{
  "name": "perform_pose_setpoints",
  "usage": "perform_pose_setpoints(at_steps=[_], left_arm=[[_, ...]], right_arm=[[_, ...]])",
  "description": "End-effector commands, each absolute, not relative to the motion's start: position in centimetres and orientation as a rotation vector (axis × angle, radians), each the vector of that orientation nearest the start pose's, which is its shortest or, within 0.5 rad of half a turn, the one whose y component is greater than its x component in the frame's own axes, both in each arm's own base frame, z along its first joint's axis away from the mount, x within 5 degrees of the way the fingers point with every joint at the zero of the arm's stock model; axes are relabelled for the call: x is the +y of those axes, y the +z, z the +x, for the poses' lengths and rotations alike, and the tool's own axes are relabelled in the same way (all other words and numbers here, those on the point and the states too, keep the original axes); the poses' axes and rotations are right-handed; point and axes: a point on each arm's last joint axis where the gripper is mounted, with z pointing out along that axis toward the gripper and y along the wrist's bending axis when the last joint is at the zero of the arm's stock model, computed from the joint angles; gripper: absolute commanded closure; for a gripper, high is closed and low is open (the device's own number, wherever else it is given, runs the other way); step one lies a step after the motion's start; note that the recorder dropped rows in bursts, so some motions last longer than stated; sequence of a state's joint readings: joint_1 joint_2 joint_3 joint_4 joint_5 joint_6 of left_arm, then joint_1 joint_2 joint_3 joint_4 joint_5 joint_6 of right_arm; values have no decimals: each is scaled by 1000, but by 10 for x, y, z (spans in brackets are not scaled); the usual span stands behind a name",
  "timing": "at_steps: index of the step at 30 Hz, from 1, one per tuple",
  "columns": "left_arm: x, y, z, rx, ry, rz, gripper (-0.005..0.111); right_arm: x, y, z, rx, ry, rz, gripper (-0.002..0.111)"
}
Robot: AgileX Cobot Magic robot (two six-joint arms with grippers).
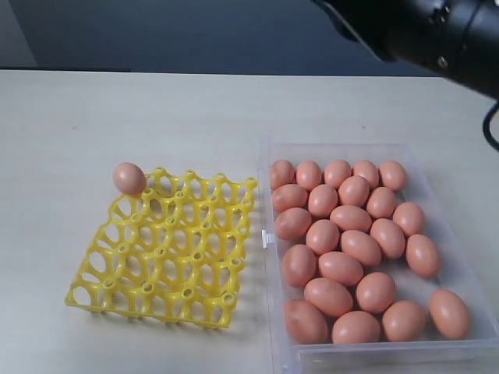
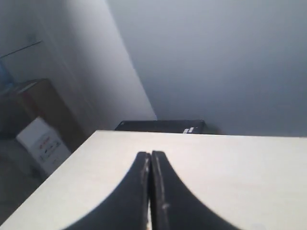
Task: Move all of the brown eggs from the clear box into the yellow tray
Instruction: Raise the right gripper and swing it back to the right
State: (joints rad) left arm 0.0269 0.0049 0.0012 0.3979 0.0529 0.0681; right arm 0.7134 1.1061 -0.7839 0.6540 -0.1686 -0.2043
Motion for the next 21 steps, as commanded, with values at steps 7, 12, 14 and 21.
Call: perform_pose_setpoints(at_steps=[7, 12, 14, 21], left_arm=[[2, 209, 56, 1508, 386, 329, 106], [2, 209, 56, 1511, 386, 329, 106], [2, 209, 56, 1511, 386, 329, 106], [2, 209, 56, 1509, 386, 329, 106]], right_arm=[[155, 285, 162, 1799, 822, -133, 109], [168, 310, 156, 1561, 802, -321, 109], [173, 316, 156, 1548, 789, -381, 109], [175, 332, 167, 1677, 682, -549, 109]])
